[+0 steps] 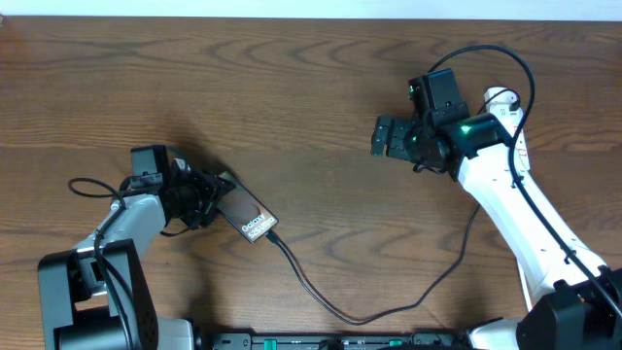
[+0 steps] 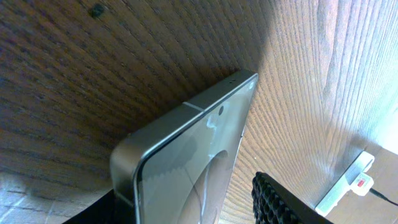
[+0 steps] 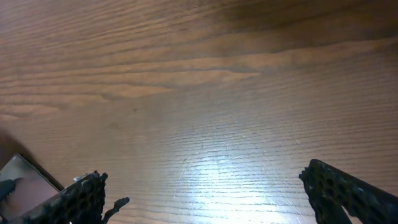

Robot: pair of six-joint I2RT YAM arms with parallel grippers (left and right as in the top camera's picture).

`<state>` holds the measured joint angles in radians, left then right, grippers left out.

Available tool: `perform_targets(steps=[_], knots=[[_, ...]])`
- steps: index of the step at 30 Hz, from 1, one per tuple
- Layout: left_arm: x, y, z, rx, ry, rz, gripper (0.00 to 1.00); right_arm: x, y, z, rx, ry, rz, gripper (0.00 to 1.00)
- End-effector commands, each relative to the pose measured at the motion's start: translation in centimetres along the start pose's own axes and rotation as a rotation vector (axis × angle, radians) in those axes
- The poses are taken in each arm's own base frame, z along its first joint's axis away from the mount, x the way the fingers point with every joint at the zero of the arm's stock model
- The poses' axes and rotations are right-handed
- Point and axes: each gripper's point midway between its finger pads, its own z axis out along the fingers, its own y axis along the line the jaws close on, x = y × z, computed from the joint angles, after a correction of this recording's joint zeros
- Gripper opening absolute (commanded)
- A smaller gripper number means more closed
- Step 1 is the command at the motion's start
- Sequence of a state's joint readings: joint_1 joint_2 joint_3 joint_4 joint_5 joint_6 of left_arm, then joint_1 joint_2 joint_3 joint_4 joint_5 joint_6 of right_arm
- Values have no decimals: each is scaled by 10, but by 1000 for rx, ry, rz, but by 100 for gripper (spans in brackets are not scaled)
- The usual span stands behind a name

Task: Plug charger to phone and switch on socket
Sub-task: 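Tilt the phone flat onto the table, screen up, with the left gripper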

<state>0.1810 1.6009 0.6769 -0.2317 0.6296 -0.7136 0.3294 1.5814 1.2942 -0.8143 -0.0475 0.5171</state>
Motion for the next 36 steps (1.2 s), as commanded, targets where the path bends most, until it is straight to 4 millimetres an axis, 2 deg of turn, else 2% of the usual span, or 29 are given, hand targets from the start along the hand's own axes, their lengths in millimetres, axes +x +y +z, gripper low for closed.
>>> perform_targets(steps=[1, 21, 27, 36], knots=[[1, 14, 4, -60, -5, -21, 56, -2, 1, -5, 5, -18, -16, 99], [1, 14, 4, -60, -5, -22, 58, -1, 0, -5, 8, -13, -16, 99], [1, 14, 4, -60, -5, -22, 85, -1, 0, -5, 11, -15, -16, 99], [4, 17, 3, -71, 6, -27, 87, -1, -1, -5, 12, -13, -16, 99]])
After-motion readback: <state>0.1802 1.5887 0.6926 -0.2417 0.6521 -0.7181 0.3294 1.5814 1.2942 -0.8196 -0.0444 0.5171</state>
